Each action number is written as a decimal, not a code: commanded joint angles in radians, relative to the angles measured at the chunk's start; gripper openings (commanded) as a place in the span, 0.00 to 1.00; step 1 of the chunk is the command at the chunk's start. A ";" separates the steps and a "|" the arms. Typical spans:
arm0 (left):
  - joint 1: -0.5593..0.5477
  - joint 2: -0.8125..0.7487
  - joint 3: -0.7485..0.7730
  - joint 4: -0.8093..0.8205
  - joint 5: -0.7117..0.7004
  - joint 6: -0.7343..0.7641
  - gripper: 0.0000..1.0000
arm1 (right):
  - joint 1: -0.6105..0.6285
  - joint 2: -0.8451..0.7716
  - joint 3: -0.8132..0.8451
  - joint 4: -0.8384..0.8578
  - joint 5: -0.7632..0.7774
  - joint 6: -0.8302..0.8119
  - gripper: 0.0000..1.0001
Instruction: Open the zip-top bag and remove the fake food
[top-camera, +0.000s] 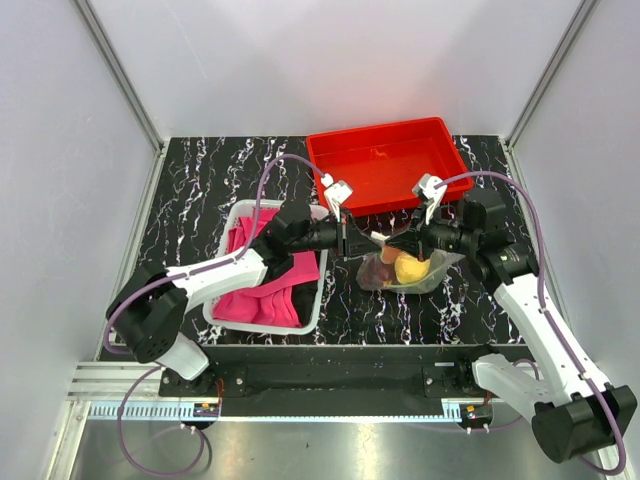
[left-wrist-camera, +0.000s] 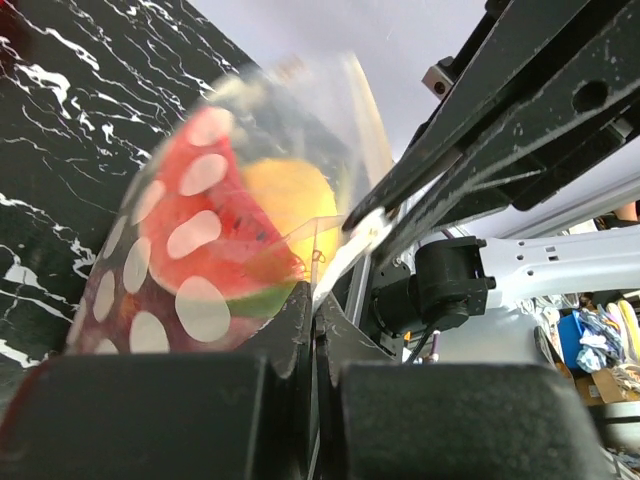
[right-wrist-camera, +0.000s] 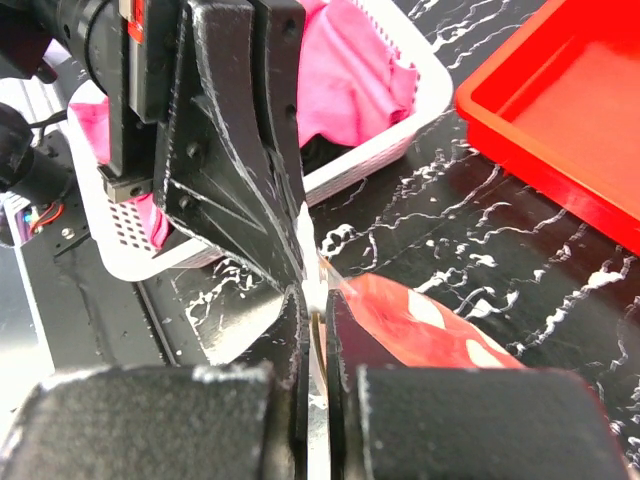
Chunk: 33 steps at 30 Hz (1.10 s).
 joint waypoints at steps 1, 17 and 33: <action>0.021 -0.040 -0.014 0.085 0.032 0.029 0.00 | -0.008 -0.040 0.010 -0.004 0.053 0.012 0.00; 0.016 0.080 0.052 0.229 0.170 -0.069 0.46 | -0.009 -0.023 0.059 -0.024 -0.007 0.114 0.00; 0.140 -0.061 0.073 -0.164 -0.042 0.132 0.00 | -0.008 -0.070 0.080 -0.334 0.605 0.412 0.00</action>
